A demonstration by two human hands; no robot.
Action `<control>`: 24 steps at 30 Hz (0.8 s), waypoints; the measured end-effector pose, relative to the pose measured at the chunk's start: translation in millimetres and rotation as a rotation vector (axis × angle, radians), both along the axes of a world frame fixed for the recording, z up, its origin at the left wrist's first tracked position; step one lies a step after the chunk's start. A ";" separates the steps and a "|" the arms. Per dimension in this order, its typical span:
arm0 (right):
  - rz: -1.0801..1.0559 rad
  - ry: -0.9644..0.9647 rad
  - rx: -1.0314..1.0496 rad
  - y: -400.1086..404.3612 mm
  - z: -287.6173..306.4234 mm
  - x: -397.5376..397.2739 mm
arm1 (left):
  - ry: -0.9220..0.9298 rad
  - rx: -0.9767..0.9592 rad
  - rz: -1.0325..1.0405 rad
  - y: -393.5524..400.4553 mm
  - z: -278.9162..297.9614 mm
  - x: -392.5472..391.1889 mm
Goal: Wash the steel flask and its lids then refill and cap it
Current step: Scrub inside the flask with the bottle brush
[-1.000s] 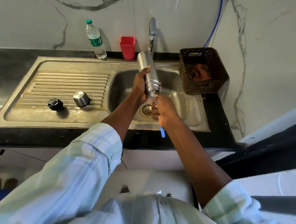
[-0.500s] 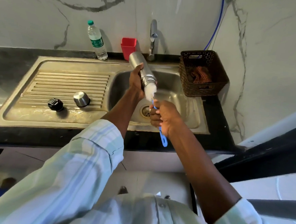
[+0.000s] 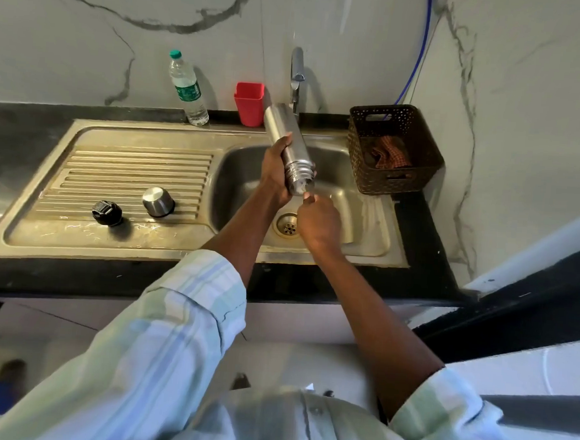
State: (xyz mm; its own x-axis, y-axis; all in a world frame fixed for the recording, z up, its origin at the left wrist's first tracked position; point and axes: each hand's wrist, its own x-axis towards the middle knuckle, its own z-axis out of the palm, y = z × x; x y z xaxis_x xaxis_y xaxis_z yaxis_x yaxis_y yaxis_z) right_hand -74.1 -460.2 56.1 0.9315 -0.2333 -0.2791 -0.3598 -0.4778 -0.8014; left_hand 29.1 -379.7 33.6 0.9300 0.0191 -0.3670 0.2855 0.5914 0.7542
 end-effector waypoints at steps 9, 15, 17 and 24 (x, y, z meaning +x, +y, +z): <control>0.139 -0.143 -0.268 -8.1 -19.0 -36.2 | 0.097 0.101 0.227 39.6 -24.8 19.8; 0.062 -0.011 -0.091 6.5 -7.6 3.2 | 0.021 0.076 0.039 17.3 -13.2 -2.8; -0.017 0.079 0.116 9.8 -8.9 10.1 | 0.019 0.093 0.040 16.8 -11.8 -6.1; -0.111 0.188 0.692 6.8 -3.2 -15.1 | 0.022 -0.007 0.036 27.5 0.4 -0.2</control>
